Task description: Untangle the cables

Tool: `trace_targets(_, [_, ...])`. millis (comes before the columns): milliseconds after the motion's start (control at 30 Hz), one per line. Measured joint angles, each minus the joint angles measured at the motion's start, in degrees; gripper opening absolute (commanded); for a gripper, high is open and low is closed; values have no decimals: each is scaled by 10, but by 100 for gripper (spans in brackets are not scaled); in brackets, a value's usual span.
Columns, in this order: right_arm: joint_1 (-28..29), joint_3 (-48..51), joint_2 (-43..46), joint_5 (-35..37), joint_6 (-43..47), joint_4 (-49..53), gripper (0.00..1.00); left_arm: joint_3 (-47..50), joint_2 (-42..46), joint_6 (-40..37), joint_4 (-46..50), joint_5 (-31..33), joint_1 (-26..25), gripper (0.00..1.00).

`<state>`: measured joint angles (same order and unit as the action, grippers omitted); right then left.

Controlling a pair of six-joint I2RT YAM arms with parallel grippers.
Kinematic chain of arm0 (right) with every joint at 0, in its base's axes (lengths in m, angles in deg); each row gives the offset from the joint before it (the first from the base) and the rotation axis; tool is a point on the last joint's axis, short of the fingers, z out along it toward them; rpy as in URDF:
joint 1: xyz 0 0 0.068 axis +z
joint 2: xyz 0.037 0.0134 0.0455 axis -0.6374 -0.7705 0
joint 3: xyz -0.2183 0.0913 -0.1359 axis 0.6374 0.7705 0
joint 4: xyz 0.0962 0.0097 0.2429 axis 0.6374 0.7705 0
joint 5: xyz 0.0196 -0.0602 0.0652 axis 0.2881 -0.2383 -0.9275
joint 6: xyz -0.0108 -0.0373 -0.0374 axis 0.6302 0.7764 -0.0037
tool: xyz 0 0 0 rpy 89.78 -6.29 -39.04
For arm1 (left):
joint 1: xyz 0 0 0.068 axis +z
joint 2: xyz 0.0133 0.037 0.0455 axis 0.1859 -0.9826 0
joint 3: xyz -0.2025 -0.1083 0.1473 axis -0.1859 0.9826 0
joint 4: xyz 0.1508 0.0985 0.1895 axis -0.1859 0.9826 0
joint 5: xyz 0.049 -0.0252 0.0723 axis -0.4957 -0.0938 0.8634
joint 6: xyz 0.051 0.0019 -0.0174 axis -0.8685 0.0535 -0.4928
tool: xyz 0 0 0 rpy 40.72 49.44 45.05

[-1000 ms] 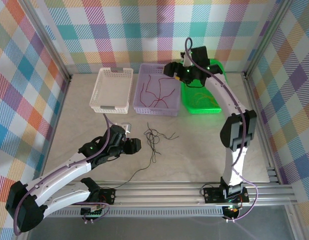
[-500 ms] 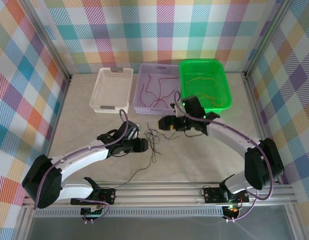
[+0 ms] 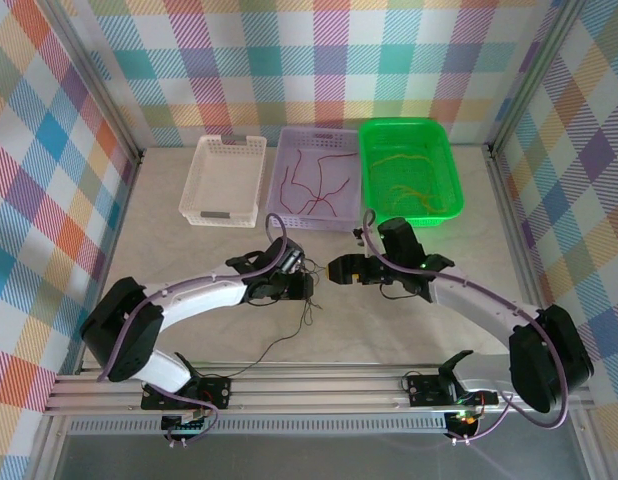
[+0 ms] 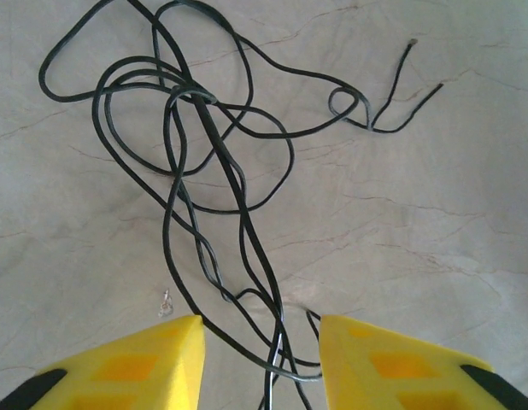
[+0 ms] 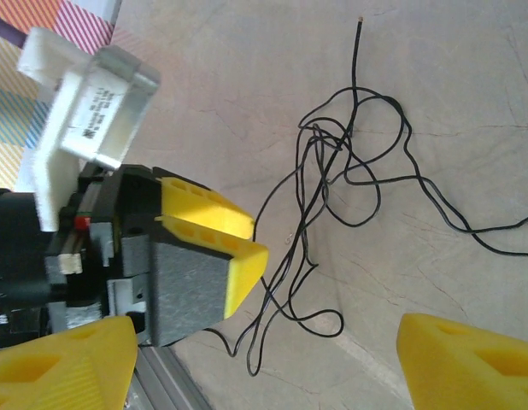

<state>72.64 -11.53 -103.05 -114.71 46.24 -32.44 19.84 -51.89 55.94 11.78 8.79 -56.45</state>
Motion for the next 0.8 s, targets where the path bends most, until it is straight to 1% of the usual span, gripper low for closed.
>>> trace_targets(33, [0, 3, 3, 1, 0, -2, 79, -3, -5, 0, 1, 2, 0, 32])
trace_targets(233, [0, 11, 24, 2, 0, -2, 80, -16, -27, 2, 15, 16, -1, 32])
trace_targets(433, [0, 16, 33, 2, 0, -6, 80, -23, -43, 3, 32, 32, -5, 42])
trace_targets(567, [0, 25, 33, 2, 0, -7, 80, -26, -44, 5, 45, 44, -10, 44])
trace_targets(600, [0, 26, 33, 2, 0, -7, 80, -26, -44, 6, 45, 46, -10, 43])
trace_targets(700, [0, 28, 36, 2, 0, -8, 80, -27, -44, 8, 46, 53, -13, 29])
trace_targets(800, [0, 29, 36, 2, -2, -12, 80, -30, -48, 9, 46, 58, -15, 11])
